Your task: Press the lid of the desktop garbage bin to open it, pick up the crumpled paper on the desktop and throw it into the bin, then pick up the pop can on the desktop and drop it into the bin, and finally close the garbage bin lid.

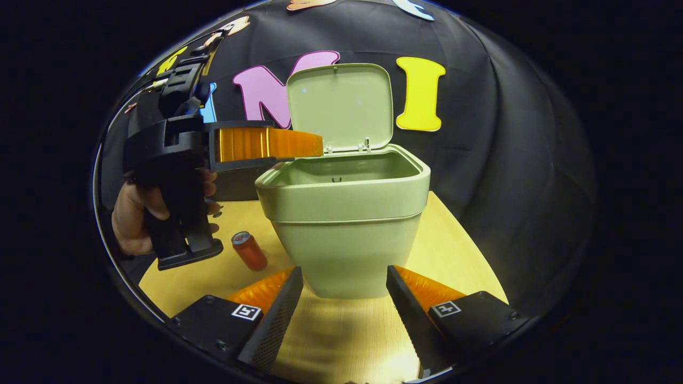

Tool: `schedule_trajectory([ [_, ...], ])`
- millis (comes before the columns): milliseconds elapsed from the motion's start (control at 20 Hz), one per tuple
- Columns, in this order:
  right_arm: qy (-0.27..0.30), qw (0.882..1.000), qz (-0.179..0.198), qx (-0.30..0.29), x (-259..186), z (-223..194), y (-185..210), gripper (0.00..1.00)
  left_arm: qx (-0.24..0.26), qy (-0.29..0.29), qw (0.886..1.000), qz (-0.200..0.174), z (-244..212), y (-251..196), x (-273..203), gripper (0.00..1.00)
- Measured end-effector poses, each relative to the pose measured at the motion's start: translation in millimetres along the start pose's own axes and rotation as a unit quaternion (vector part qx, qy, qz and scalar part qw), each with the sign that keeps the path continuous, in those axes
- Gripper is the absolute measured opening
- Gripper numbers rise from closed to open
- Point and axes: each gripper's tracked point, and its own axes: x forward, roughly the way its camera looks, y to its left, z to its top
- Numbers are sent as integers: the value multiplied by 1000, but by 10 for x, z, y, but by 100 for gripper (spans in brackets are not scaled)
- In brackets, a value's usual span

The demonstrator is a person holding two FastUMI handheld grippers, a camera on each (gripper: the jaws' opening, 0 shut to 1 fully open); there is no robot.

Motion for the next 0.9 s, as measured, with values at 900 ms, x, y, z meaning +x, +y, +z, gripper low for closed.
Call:
schedule_trajectory([
  [900, 23, 997, 69, -32, 148, -156, 550, 99, -2, -12, 972, 235, -217, 1402, -1722, 96],
])
